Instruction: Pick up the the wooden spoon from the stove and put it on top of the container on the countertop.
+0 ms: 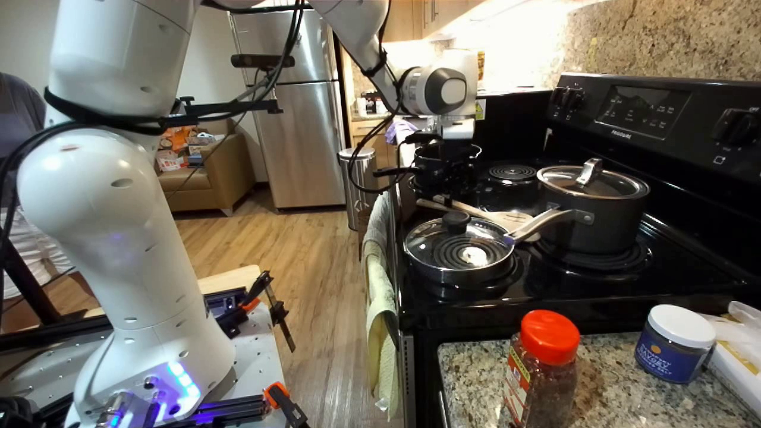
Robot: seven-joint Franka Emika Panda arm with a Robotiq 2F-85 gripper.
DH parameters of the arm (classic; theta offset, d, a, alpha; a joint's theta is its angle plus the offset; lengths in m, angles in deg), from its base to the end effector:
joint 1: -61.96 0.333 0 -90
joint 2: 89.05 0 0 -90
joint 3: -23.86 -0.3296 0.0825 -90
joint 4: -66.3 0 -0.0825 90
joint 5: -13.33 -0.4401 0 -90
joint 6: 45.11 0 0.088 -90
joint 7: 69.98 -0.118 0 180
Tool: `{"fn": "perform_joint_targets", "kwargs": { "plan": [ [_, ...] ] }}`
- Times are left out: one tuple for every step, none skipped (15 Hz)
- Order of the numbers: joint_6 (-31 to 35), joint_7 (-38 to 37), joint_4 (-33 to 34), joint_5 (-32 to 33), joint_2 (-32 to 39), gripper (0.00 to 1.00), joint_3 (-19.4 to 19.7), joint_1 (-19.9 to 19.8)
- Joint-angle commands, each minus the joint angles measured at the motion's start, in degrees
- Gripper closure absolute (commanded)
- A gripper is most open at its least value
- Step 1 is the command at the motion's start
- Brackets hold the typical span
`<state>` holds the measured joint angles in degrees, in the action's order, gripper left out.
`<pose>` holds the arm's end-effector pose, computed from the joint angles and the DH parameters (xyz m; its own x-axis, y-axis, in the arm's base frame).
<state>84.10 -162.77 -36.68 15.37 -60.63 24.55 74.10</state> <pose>0.6838 0.1377 0.2332 0.1751 -0.9839 0.0343 -0.9841 -0.1739 0.0370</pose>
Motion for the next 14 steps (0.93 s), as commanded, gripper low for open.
{"fn": "perform_joint_targets", "kwargs": {
  "plan": [
    [-2.2, 8.1, 1.7, 2.5, -0.4, 0.87, -0.7, -0.2],
    [-2.4, 9.6, 1.8, 2.8, -0.6, 0.87, -0.9, -0.2],
    [-2.6, 10.7, 1.9, 2.8, -0.7, 0.87, -1.0, -0.1],
    [-2.7, 12.3, 1.9, 2.5, -0.8, 0.87, -1.3, -0.2],
    [-2.9, 13.5, 1.9, 2.1, -0.9, 0.87, -1.5, -0.1],
    [-3.1, 14.4, 1.8, 1.7, -1.0, 0.87, -1.6, -0.1],
    [-3.2, 15.3, 1.7, 1.1, -1.1, 0.87, -1.9, -0.1],
    [-2.9, 16.7, 1.6, 0.6, -1.2, 0.87, -2.2, -0.3],
    [-2.7, 17.8, 1.5, 0.5, -1.3, 0.87, -2.3, -0.3],
    [-2.6, 19.1, 1.4, 0.3, -1.4, 0.87, -2.6, -0.3],
    [-2.6, 20.3, 1.3, 0.1, -1.5, 0.87, -2.7, -0.3],
    [-2.7, 20.1, 1.0, 0.5, -1.9, 0.87, -2.4, 0.1],
    [-2.7, 20.9, 0.5, 0.7, -2.4, 0.87, -2.5, 0.3],
    [-2.7, 20.9, -0.2, 1.1, -3.3, 0.87, -2.3, 0.6]
  ]
}}
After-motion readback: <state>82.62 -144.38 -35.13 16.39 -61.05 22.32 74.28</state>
